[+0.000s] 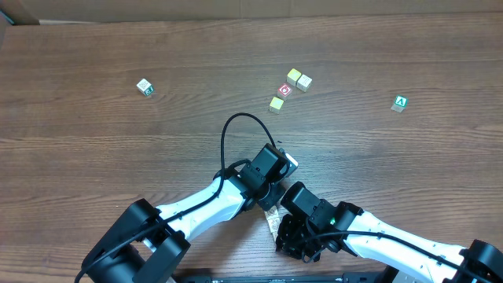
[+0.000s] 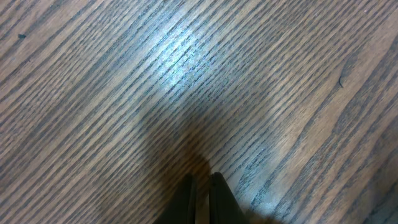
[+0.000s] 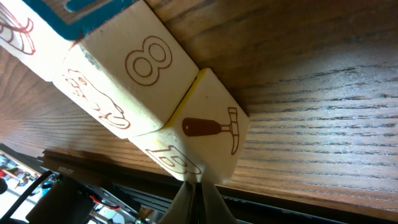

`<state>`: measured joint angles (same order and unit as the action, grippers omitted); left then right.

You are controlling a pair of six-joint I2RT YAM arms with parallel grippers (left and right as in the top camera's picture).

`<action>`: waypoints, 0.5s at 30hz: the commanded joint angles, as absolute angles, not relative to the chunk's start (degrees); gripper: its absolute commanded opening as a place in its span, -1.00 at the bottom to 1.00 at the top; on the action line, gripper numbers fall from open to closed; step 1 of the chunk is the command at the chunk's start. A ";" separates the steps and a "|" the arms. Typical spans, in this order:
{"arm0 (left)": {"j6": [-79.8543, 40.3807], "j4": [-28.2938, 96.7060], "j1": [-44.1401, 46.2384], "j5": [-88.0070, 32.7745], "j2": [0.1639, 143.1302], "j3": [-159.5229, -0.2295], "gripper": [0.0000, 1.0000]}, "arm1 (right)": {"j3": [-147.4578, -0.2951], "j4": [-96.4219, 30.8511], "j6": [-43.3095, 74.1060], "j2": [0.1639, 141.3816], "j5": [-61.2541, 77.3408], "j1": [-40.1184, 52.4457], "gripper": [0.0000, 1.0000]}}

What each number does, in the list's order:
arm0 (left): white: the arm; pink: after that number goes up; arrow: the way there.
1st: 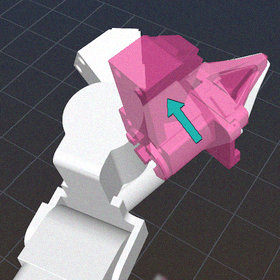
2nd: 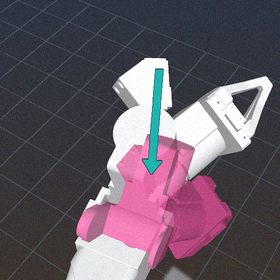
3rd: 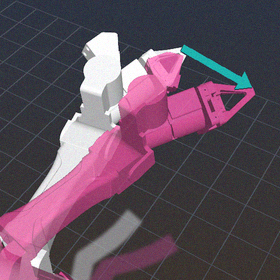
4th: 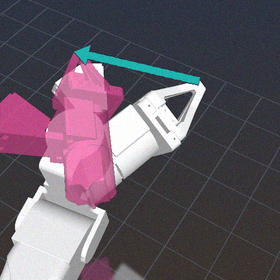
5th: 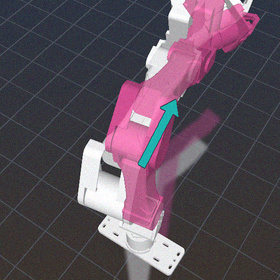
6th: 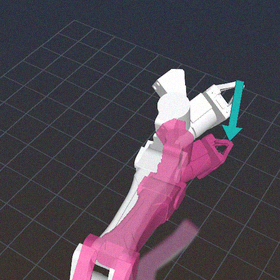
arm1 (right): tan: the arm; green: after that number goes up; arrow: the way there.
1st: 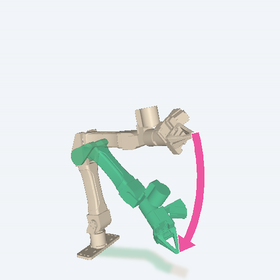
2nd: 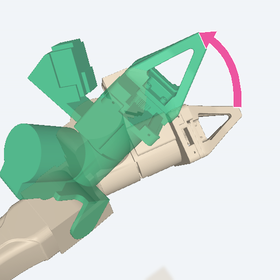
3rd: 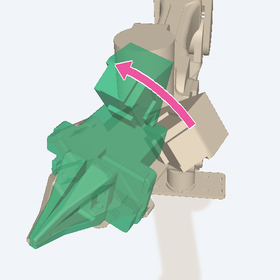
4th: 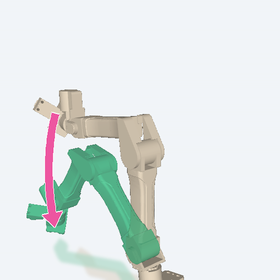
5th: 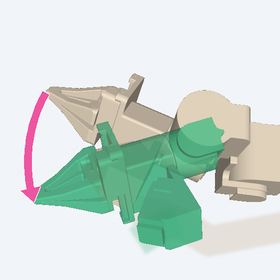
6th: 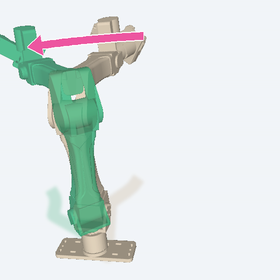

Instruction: Flip 4 blocks

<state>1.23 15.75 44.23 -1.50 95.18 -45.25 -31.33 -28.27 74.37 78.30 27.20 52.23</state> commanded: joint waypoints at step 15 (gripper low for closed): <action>-0.19 15.94 44.66 -6.02 96.27 -44.12 -0.92 | -32.27 -27.42 74.63 78.56 25.15 52.12 -0.92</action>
